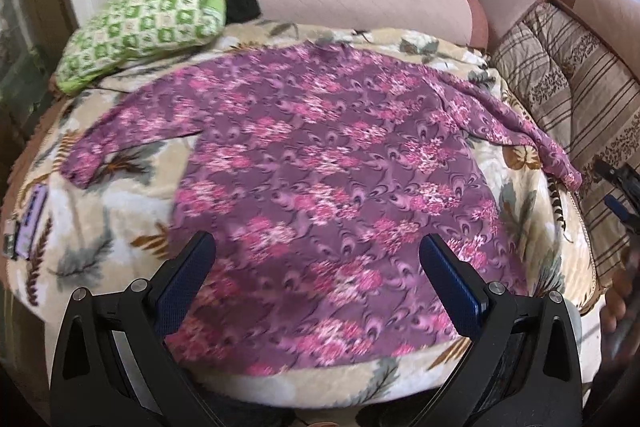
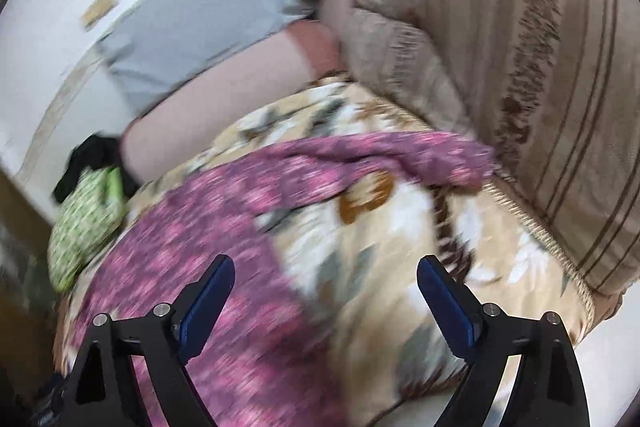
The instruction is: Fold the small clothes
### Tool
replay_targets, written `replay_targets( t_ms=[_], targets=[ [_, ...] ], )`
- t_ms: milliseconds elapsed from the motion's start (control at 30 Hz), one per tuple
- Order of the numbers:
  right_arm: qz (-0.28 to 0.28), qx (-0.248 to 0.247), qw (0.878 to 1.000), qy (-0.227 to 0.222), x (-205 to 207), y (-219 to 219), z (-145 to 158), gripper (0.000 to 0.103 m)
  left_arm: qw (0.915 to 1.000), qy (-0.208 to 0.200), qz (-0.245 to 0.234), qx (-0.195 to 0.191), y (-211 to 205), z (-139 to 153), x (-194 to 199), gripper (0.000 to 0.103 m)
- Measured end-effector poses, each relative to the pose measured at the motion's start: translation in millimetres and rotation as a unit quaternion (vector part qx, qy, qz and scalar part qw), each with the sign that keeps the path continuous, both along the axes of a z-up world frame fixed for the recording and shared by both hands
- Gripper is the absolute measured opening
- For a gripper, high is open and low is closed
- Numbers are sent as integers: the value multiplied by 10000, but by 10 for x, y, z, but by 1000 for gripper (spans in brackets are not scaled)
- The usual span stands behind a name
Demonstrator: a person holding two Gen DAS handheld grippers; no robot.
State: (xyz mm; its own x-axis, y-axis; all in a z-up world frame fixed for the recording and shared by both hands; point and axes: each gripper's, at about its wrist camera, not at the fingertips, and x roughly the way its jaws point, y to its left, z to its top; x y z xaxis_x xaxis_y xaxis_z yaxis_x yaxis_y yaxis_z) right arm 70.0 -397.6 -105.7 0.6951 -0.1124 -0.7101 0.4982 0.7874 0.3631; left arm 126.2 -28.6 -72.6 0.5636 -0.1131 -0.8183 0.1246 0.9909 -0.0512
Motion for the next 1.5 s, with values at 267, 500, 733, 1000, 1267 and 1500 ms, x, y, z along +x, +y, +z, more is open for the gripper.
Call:
replay_targets(
  t_ms=[267, 500, 733, 1000, 1267, 1500],
  targets=[
    [-1433, 452, 9844, 919, 501, -1302, -706, 77, 9979, 336, -221, -508, -226, -312, 478, 103],
    [-1718, 381, 9767, 1231, 826, -1648, -1017, 31, 9957, 689, -284, -545, -295, -594, 610, 103],
    [-1446, -744, 9849, 590, 835, -1067, -184, 2, 9949, 632, -186, -760, -113, -522, 536, 103],
    [832, -2634, 9598, -493, 947, 1325, 923, 2, 9957, 318, 111, -867, 347, -301, 409, 103],
    [2940, -778, 9516, -454, 965, 2826, -65, 2, 9909, 398, 765, -1037, 1085, -456, 572, 103],
    [3956, 614, 9147, 549, 922, 3092, -1030, 2, 9790, 963, 662, -1670, 1306, -878, 823, 102]
  ],
)
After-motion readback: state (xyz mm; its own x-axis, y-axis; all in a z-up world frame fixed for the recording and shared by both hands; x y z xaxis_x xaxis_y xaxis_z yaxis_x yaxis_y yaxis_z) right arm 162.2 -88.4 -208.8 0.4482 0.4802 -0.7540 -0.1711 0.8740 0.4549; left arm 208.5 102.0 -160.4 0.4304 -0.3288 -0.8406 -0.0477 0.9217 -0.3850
